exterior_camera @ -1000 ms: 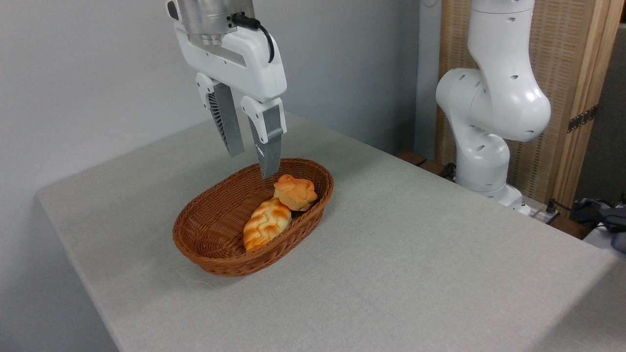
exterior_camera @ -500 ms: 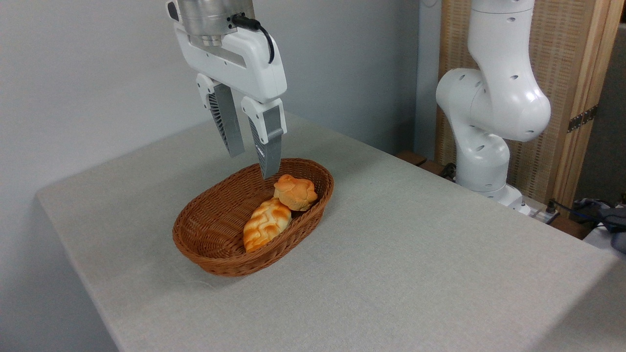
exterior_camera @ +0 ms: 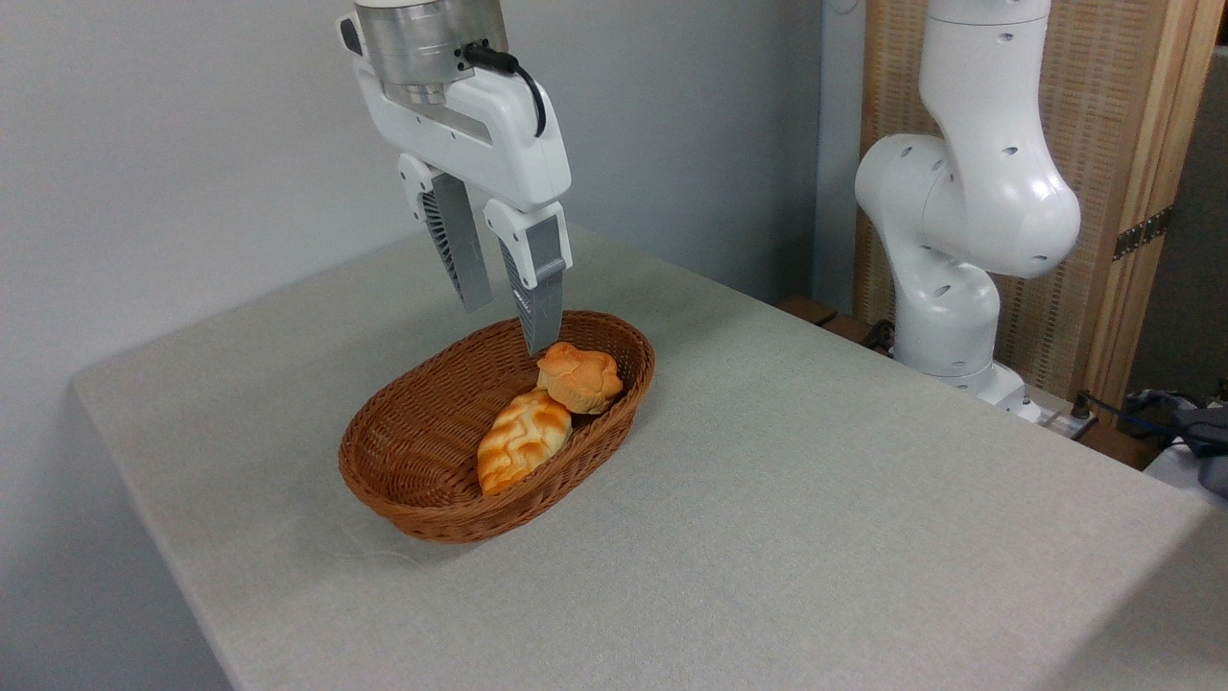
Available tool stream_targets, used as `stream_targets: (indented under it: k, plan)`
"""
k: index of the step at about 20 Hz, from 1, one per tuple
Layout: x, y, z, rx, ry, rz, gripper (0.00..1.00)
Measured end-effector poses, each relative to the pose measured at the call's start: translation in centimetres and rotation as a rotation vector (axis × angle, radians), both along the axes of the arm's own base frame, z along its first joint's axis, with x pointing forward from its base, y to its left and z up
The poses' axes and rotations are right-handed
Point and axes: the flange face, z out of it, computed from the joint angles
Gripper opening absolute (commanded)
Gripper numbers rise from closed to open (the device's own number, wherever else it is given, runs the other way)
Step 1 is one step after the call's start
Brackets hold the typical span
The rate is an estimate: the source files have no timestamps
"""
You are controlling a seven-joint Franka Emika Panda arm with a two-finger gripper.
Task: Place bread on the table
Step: 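Lower the open gripper into the basket over the braided loaf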
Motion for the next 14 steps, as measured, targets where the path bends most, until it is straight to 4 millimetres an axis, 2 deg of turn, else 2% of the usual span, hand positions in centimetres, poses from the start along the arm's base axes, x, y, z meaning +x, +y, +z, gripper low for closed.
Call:
stream_targets:
  k: [6, 9, 14]
  plan:
    - [-2.5, -4.0, -3.0, 0.006, -0.009, -0.074, 1.0]
    - [-3.5, -5.7, -5.9, 0.016, 0.022, -0.106, 1.0]
    - [-3.7, -7.5, -10.4, 0.018, -0.007, -0.135, 1.0]
